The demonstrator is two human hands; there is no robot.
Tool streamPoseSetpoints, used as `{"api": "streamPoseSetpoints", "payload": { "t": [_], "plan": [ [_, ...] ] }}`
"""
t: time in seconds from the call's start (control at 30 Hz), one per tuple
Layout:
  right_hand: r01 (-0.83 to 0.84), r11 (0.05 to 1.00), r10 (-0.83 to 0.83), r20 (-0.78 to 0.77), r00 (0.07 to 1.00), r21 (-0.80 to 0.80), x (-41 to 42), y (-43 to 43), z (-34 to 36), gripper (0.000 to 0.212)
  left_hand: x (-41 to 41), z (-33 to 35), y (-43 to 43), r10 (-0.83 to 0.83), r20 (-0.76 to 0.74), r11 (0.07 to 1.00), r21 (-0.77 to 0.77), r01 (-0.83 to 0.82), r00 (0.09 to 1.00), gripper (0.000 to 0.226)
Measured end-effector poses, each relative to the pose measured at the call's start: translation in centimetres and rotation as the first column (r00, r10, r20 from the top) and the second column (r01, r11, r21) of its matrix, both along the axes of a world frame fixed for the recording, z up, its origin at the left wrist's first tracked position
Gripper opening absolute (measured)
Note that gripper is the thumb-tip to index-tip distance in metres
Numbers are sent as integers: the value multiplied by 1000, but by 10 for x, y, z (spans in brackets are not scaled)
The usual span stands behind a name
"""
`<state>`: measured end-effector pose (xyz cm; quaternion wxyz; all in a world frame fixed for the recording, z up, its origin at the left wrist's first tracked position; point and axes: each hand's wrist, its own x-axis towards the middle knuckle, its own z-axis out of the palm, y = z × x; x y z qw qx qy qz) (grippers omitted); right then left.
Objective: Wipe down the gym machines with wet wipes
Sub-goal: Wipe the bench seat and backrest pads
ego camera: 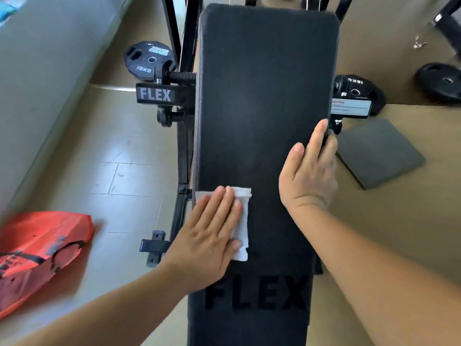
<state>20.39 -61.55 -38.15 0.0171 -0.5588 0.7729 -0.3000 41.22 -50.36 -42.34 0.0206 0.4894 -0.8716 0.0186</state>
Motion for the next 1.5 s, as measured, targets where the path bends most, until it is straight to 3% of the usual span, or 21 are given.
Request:
{"api": "streamPoseSetpoints", "payload": {
  "t": [0.13, 0.23, 0.4, 0.47, 0.53, 0.6, 0.67, 0.7, 0.77, 0.83, 0.87, 0.93, 1.0, 1.07, 1.13, 1.2, 1.27, 1.37, 1.43, 1.5],
  "plan": [
    [-180, 974, 149, 211, 966, 138, -27, 50, -13, 65, 3, 14, -16, -28, 3, 999, -21, 28, 1000, 72],
    [-174, 946, 125, 187, 974, 272, -40, 103, -42, 75, -28, 45, -78, 117, -97, 986, -110, -128, 988, 73],
    [-109, 968, 62, 208, 976, 225, -41, 112, -69, 69, -77, 57, -122, 233, -71, 954, -177, -243, 970, 76],
    [-126, 968, 74, 235, 969, 217, -43, 112, -70, 70, -77, 50, -104, 92, -41, 981, -167, -98, 995, 73],
    [-127, 966, 63, 271, 961, 226, -43, 113, -68, 72, -69, 35, -75, -191, 79, 974, -110, 199, 978, 72],
    [-125, 965, 59, 274, 960, 231, -43, 112, -66, 73, -55, 31, -65, -463, 209, 879, -18, 477, 861, 72],
    [-128, 963, 59, 278, 959, 237, -42, 113, -65, 73, -47, 47, -95, -546, 292, 818, -19, 575, 786, 72],
    [-132, 961, 60, 282, 957, 244, -41, 113, -66, 73, -48, 58, -115, -484, 298, 846, -80, 527, 822, 72],
    [-132, 961, 58, 289, 956, 244, -42, 114, -67, 74, -58, 80, -154, -224, 155, 945, -208, 254, 962, 72],
    [-127, 962, 52, 292, 955, 243, -42, 114, -67, 75, -76, 86, -163, 7, 6, 976, -220, -6, 1000, 71],
    [-122, 962, 49, 285, 957, 244, -42, 114, -67, 76, -85, 79, -153, 50, -23, 974, -220, -54, 998, 70],
    [-115, 962, 40, 289, 956, 247, -42, 115, -67, 77, -94, 55, -113, -14, 12, 978, -206, 16, 1000, 69],
    [-113, 964, 43, 278, 960, 239, -42, 116, -66, 75, -82, 27, -63, -205, 80, 968, -134, 214, 976, 69],
    [-112, 960, 36, 286, 958, 256, -42, 113, -65, 64, -60, 10, -34, -402, 144, 908, -64, 414, 904, 69],
    [-112, 949, 26, 284, 959, 294, -42, 119, -64, 61, -39, 12, -45, -500, 207, 852, -61, 521, 841, 70],
    [-153, 951, 110, 169, 979, 268, -43, 138, -67, 70, -32, 27, -71, -374, 204, 904, -136, 405, 905, 70],
    [-233, 932, 237, 18, 971, 279, -44, 169, -82, 77, -38, 40, -88, -159, 76, 967, -190, 171, 984, 69],
    [-293, 914, 307, -6, 952, 281, -40, 211, -112, 83, -65, 26, -65, 52, -56, 983, -176, -61, 997, 69],
    [-286, 919, 291, 23, 957, 272, -36, 217, -119, 83, -79, 6, -31, 32, -63, 988, -146, -41, 997, 70],
    [-304, 911, 298, 65, 952, 278, -37, 217, -120, 83, -79, -15, 6, -87, -9, 993, -83, 86, 996, 70]
  ]
}}
